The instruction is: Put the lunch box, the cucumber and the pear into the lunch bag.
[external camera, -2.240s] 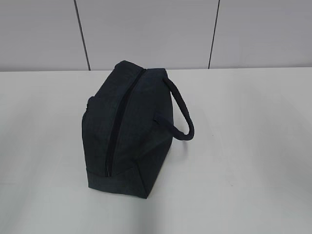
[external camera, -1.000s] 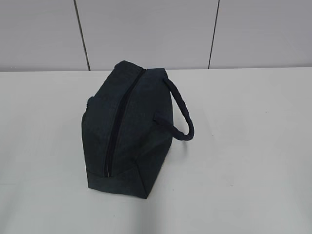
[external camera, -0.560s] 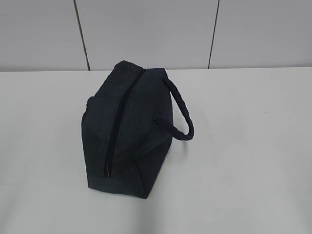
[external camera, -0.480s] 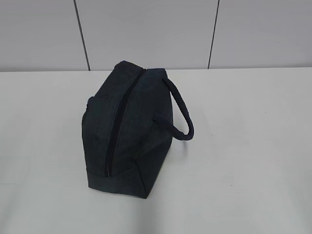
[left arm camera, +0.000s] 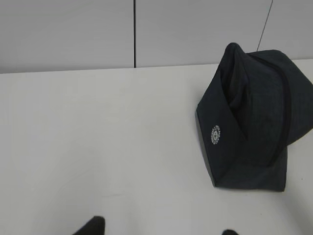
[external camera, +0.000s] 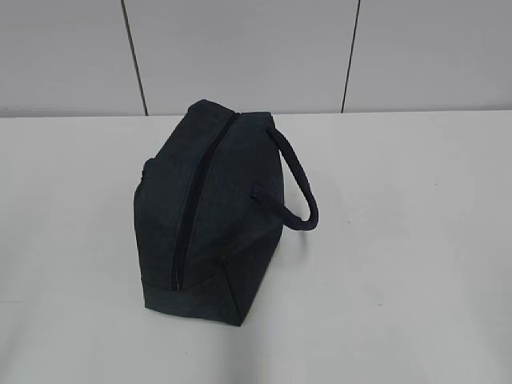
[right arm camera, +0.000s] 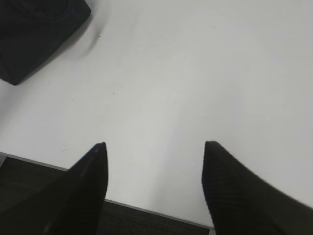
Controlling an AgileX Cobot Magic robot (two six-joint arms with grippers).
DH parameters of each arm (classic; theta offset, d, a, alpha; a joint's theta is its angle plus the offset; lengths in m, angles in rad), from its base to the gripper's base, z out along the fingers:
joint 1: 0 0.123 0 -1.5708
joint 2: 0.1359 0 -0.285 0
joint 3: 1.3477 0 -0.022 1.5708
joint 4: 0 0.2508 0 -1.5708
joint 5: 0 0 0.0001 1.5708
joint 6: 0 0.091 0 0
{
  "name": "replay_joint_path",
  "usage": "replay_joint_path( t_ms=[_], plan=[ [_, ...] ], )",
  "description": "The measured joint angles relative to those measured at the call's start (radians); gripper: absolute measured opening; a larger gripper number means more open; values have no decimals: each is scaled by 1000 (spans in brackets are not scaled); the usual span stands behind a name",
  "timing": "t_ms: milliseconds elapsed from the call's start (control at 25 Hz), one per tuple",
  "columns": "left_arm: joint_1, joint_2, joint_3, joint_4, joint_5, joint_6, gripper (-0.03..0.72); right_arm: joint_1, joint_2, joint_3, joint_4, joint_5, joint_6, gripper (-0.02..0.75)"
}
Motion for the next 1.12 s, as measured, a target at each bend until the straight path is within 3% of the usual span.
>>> replay_joint_path(
  t_ms=[280, 600, 1120],
  plan=[
    [6, 0, 0, 0, 0, 0, 377, 0, 0, 0, 0, 0, 0, 476],
    [102, 0, 0, 1, -1, 0, 334, -144, 0, 0, 0, -2, 0, 476],
    [103, 0, 0, 1, -1, 0, 324, -152, 0, 0, 0, -2, 0, 477]
  ],
)
